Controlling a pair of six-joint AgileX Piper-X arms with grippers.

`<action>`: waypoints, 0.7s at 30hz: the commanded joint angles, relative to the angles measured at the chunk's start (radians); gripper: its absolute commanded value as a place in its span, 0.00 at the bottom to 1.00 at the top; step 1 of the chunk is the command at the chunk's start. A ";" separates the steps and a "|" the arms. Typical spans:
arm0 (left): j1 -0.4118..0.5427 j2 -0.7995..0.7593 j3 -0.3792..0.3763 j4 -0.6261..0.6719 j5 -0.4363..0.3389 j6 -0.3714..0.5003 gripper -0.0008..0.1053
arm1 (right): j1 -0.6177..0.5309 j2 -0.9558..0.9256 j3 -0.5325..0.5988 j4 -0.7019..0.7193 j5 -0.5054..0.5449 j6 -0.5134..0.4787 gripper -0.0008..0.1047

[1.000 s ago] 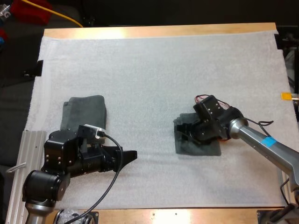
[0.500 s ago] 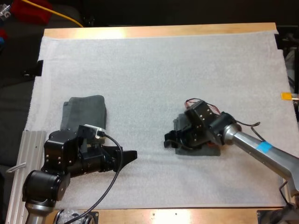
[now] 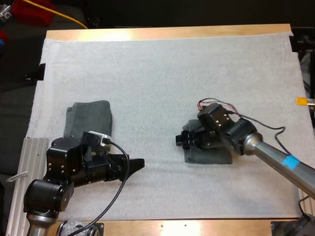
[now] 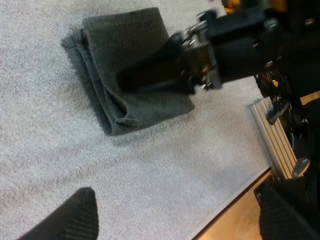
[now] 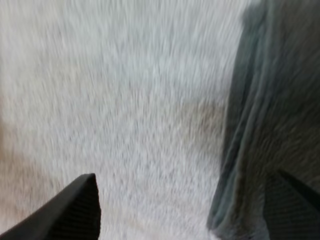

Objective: Pick towel from pile, fold and stack

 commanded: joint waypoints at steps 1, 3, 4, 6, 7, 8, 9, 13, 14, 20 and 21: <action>0.003 0.001 -0.006 0.003 0.008 -0.001 0.62 | -0.003 -0.023 -0.002 0.001 0.042 -0.010 0.64; 0.003 0.001 -0.006 0.003 0.008 -0.001 0.62 | -0.003 -0.048 -0.002 0.003 0.090 -0.010 0.64; 0.003 0.001 -0.006 0.003 0.008 -0.001 0.62 | -0.003 -0.059 -0.002 0.010 0.125 -0.010 0.64; 0.003 0.001 -0.006 0.003 0.008 -0.001 0.62 | -0.005 -0.070 -0.002 0.030 0.187 -0.018 0.64; 0.003 0.001 -0.006 0.003 0.008 -0.001 0.62 | -0.005 -0.071 -0.002 0.044 0.211 -0.032 0.64; 0.003 0.001 -0.006 0.003 0.008 -0.001 0.62 | -0.005 -0.071 -0.002 0.059 0.238 -0.043 0.64; 0.003 0.001 -0.006 0.003 0.008 -0.001 0.62 | -0.005 -0.071 -0.002 0.067 0.251 -0.050 0.64; 0.003 0.001 -0.006 0.003 0.008 -0.001 0.62 | -0.005 -0.071 -0.002 0.090 0.349 -0.081 0.64; 0.003 0.001 -0.006 0.003 0.008 -0.001 0.62 | -0.011 -0.071 -0.002 0.092 0.368 -0.084 0.64; 0.003 0.001 -0.006 0.003 0.008 -0.001 0.62 | -0.081 -0.060 -0.002 0.091 0.367 -0.086 0.64; 0.003 0.001 -0.006 0.003 0.008 -0.001 0.62 | -0.091 -0.056 -0.002 0.091 0.354 -0.087 0.64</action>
